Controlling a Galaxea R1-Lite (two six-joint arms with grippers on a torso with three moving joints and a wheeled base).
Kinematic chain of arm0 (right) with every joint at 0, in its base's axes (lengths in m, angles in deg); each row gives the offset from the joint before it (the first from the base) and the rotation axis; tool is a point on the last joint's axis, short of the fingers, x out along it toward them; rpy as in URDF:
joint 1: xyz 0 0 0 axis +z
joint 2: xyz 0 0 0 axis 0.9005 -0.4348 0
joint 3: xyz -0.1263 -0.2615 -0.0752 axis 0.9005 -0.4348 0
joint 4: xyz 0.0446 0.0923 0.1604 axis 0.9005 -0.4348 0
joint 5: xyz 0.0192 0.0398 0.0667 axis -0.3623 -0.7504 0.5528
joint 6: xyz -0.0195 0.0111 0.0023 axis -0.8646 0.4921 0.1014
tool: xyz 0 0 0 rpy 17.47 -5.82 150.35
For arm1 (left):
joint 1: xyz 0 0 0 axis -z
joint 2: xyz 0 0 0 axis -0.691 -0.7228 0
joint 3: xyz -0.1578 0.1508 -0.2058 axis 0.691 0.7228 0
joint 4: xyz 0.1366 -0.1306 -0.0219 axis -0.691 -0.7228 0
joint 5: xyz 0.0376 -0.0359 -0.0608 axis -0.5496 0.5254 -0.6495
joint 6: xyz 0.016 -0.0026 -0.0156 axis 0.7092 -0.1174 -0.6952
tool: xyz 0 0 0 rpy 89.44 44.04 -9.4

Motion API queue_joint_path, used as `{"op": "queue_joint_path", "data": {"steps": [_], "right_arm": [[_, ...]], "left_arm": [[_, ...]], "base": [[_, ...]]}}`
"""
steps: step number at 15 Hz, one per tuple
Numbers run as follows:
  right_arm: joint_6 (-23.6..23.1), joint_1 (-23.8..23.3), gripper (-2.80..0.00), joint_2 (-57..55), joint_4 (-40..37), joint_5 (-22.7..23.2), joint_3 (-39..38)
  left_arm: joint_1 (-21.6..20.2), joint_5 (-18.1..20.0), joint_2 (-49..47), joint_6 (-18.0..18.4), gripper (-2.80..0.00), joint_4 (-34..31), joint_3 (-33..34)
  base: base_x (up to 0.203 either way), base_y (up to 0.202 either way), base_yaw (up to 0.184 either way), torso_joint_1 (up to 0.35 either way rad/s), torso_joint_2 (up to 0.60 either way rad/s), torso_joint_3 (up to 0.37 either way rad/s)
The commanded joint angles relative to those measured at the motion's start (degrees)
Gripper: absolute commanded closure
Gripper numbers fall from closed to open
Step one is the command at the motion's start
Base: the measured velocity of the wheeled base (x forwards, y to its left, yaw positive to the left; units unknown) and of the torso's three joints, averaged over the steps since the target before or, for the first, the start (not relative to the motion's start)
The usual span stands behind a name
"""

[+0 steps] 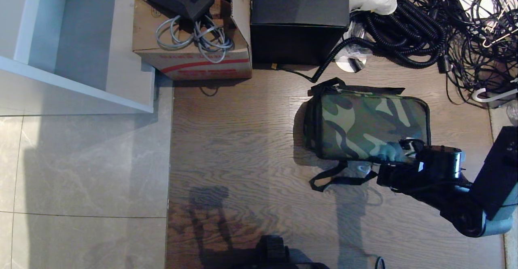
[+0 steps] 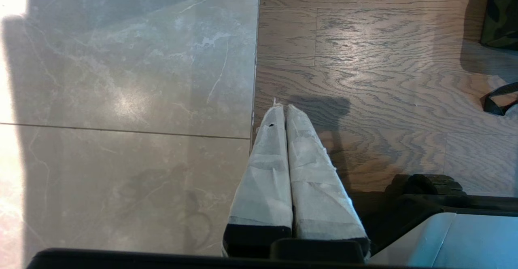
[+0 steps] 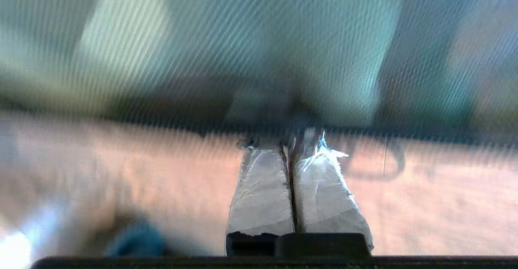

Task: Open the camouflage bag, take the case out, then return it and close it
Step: Open the top of the storage box

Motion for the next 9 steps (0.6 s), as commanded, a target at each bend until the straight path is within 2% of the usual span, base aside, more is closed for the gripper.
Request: {"op": "queue_joint_path", "data": {"steps": [1,2,4,7,9], "right_arm": [[-2.8,-2.0,0.0,6.1,-7.9,4.2,-2.0],[-6.5,-3.9,0.0,8.2,-13.3,6.7,-2.4],[-11.7,-7.0,0.0,10.4,-17.3,9.6,-2.6],[-13.1,-10.5,0.0,11.4,-18.0,13.2,-1.4],[-15.7,-13.4,0.0,11.4,-18.7,15.1,0.2]], "left_arm": [[0.0,0.0,0.0,0.0,0.0,0.0,0.0],[0.0,0.0,0.0,0.0,0.0,0.0,0.0],[0.0,0.0,0.0,0.0,0.0,0.0,0.0],[0.0,0.0,0.0,0.0,0.0,0.0,0.0],[0.0,0.0,0.0,0.0,0.0,0.0,0.0]], "base": [[0.0,0.0,0.0,0.0,0.0,0.0],[0.0,0.0,0.0,0.0,0.0,0.0],[0.0,0.0,0.0,0.0,0.0,0.0],[0.0,0.0,0.0,0.0,0.0,0.0],[0.0,0.0,0.0,0.0,0.0,0.0]]}}
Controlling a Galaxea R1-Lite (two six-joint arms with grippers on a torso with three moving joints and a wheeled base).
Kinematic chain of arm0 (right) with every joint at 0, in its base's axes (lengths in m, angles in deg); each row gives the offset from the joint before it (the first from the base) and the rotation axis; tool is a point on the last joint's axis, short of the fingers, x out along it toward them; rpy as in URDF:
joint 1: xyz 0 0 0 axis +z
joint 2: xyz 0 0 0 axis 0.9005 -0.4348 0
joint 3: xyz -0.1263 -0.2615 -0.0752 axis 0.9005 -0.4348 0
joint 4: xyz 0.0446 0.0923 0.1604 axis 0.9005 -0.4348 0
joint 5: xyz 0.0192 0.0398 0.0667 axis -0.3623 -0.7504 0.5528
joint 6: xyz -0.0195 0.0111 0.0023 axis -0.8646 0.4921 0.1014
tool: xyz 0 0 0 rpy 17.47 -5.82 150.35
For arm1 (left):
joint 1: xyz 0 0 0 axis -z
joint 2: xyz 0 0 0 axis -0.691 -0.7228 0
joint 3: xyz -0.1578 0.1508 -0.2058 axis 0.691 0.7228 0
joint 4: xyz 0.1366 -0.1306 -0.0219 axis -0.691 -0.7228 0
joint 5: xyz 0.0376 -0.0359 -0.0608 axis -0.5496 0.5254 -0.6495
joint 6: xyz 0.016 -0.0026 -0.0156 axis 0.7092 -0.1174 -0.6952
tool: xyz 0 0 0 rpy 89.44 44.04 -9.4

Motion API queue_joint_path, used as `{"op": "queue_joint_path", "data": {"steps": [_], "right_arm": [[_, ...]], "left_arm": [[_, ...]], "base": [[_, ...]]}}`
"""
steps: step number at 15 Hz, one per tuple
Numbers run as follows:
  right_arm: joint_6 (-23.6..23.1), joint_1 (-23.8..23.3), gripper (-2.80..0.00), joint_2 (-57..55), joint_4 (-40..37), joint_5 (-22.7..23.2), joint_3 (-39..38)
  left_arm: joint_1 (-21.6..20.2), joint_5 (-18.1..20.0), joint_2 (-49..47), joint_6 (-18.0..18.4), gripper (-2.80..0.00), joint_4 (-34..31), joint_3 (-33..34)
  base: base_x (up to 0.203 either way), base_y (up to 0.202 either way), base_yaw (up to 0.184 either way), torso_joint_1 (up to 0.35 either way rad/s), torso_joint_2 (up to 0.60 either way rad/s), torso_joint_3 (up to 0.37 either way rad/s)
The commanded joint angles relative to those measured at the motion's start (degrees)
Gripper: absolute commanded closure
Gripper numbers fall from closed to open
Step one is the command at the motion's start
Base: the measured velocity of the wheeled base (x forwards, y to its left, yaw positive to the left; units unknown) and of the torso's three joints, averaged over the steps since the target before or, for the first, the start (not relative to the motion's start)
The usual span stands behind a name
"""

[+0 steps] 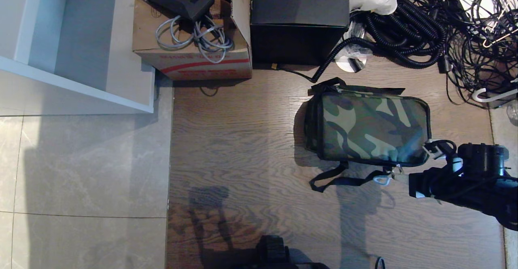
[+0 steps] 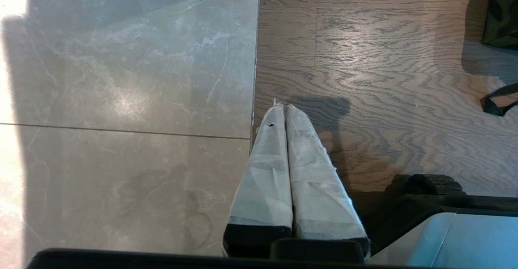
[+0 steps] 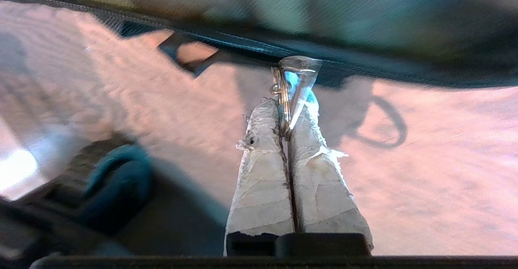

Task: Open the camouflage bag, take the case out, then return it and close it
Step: Open the top of the storage box

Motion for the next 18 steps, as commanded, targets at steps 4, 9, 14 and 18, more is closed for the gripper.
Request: {"op": "queue_joint_path", "data": {"steps": [4,9,14,18], "right_arm": [[-7.0,-6.6,0.0,-0.8,-3.1,1.6,3.7],[-11.5,-10.9,0.0,-3.7,-2.6,2.5,6.5],[-12.3,-11.7,0.0,-4.4,-3.2,2.5,7.1],[-12.2,-11.2,0.0,-3.9,-2.9,2.9,5.8]], "left_arm": [[0.0,0.0,0.0,0.0,0.0,0.0,0.0],[0.0,0.0,0.0,0.0,0.0,0.0,0.0],[0.0,-0.1,0.0,0.0,0.0,0.0,0.0],[0.0,0.0,0.0,0.0,0.0,0.0,0.0]], "base": [[0.0,0.0,0.0,0.0,0.0,0.0],[0.0,0.0,0.0,0.0,0.0,0.0],[0.0,0.0,0.0,0.0,0.0,0.0],[0.0,0.0,0.0,0.0,0.0,0.0]]}}
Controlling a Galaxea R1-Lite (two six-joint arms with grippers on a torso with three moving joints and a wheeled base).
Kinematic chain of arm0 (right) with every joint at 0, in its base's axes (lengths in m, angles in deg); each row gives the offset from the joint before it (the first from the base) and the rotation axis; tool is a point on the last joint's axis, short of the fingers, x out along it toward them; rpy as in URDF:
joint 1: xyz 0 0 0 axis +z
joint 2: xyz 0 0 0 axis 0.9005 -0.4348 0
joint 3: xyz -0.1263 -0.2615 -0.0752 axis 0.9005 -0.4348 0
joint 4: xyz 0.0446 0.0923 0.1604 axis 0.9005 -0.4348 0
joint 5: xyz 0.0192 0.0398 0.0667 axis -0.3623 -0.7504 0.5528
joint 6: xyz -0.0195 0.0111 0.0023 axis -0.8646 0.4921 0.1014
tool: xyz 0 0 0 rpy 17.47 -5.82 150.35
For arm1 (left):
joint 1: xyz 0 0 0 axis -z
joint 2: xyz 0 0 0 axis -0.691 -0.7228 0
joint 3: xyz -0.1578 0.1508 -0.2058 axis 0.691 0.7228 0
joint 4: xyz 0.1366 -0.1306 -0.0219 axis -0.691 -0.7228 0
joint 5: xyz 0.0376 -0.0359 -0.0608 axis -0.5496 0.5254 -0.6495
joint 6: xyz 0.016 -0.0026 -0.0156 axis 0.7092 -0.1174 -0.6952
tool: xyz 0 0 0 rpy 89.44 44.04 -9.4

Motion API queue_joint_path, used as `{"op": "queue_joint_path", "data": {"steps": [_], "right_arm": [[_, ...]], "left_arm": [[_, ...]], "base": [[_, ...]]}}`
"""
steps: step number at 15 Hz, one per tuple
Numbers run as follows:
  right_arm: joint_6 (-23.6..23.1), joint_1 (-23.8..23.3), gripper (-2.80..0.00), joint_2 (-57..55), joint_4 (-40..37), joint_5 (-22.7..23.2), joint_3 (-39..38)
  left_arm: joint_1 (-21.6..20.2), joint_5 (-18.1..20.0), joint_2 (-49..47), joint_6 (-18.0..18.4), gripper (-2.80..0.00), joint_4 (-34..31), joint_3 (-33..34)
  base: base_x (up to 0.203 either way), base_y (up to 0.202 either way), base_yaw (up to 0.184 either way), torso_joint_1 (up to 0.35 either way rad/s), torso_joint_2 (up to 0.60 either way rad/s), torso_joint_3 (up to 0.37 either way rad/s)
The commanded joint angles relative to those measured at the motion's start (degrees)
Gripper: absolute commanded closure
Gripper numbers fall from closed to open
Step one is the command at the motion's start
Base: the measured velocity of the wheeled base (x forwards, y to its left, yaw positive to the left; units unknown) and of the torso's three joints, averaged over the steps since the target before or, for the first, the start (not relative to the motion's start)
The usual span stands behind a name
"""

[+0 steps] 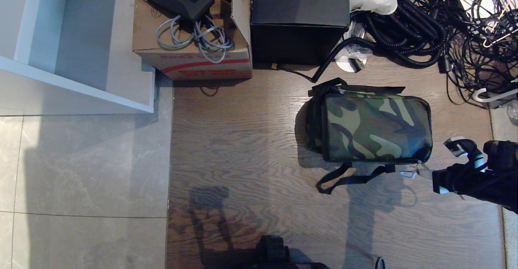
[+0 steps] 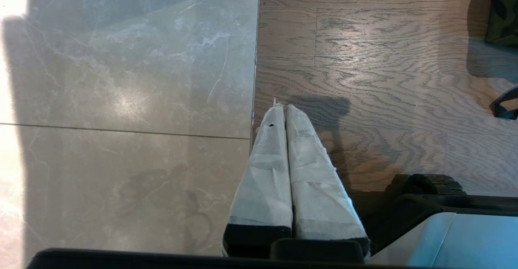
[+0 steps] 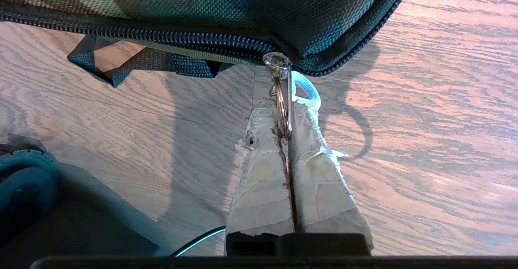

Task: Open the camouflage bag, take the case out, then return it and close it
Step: Open the top of the storage box

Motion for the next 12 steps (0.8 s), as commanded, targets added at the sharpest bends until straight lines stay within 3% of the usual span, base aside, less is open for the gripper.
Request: {"op": "queue_joint_path", "data": {"steps": [1,4,8,9,12], "right_arm": [[0.4,1.4,0.0,1.5,0.0,1.3,-2.4],[7.1,7.8,0.0,5.5,-0.1,2.6,-5.0],[24.6,19.0,0.0,9.9,0.3,2.0,-5.9],[29.5,21.6,0.0,10.9,0.4,0.6,-5.7],[38.7,28.4,0.0,13.1,0.4,-4.2,-5.2]], "left_arm": [[0.0,0.0,0.0,0.0,0.0,0.0,0.0],[0.0,0.0,0.0,0.0,0.0,0.0,0.0],[0.0,-0.1,0.0,0.0,0.0,0.0,0.0],[0.0,0.0,0.0,0.0,0.0,0.0,0.0],[0.0,0.0,0.0,0.0,0.0,0.0,0.0]], "base": [[0.0,0.0,0.0,0.0,0.0,0.0],[0.0,0.0,0.0,0.0,0.0,0.0],[0.0,0.0,0.0,0.0,0.0,0.0],[0.0,0.0,0.0,0.0,0.0,0.0],[0.0,0.0,0.0,0.0,0.0,0.0]]}}
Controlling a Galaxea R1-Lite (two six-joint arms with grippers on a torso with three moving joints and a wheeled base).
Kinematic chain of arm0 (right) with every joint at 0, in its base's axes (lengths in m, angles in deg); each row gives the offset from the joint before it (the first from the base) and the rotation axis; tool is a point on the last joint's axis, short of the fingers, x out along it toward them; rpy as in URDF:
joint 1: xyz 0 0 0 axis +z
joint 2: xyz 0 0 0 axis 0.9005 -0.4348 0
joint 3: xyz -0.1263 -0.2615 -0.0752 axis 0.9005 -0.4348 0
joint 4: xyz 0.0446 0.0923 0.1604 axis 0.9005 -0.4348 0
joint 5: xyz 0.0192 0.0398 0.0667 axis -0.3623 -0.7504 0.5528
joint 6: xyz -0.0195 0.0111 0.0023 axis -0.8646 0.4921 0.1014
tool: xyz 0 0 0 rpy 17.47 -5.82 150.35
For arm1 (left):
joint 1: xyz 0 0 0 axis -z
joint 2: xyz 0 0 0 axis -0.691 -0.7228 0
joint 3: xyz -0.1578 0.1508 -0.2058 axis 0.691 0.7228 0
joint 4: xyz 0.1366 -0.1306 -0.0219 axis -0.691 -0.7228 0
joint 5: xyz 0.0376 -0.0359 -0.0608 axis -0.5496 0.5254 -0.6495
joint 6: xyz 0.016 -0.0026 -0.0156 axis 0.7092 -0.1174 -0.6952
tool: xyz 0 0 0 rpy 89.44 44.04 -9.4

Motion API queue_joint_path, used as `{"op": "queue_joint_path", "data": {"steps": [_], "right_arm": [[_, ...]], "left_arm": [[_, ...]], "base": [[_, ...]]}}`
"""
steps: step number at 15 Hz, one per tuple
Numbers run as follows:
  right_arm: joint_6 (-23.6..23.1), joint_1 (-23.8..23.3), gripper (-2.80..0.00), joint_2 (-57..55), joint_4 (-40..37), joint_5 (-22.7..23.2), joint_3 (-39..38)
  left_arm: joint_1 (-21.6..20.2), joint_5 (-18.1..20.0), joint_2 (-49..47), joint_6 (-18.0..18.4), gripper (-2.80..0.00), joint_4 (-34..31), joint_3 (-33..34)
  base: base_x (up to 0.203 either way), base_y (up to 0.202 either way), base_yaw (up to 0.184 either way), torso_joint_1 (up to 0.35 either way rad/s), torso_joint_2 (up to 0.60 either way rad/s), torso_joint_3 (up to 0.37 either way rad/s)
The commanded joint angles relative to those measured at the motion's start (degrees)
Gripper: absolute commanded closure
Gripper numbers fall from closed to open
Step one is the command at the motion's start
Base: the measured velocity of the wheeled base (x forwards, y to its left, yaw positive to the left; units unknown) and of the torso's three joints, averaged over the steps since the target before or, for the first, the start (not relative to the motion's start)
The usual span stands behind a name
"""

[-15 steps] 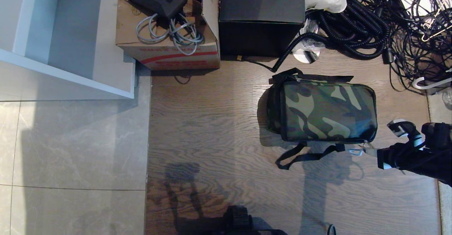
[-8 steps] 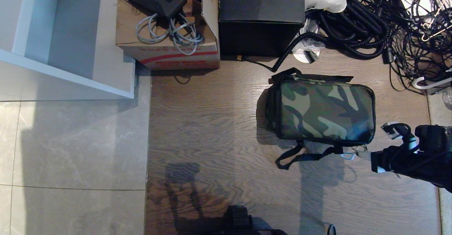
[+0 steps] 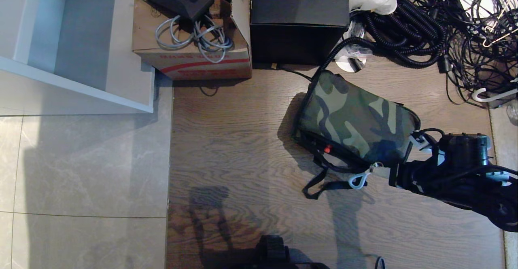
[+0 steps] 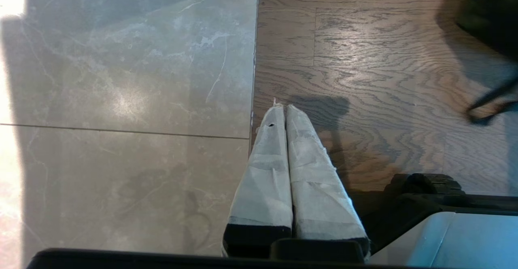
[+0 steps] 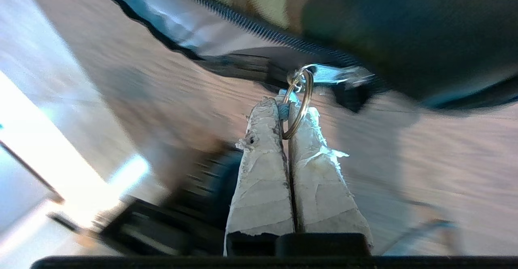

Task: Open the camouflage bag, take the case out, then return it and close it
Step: Open the top of the storage box

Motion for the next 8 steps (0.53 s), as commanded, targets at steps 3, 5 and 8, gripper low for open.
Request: {"op": "queue_joint_path", "data": {"steps": [3,5,8], "right_arm": [[11.9,5.9,0.0,3.0,0.5,-3.0,2.5],[11.2,5.9,0.0,2.1,0.0,-4.3,2.0],[2.1,5.4,0.0,1.5,-0.9,-4.1,-2.7]], "left_arm": [[0.0,-0.1,0.0,0.0,0.0,0.0,0.0],[0.0,-0.1,0.0,0.0,0.0,0.1,0.0],[0.0,-0.1,0.0,0.0,0.0,0.0,0.0]], "base": [[0.0,0.0,0.0,0.0,0.0,0.0],[0.0,0.0,0.0,0.0,0.0,0.0],[0.0,0.0,0.0,0.0,0.0,0.0]]}}
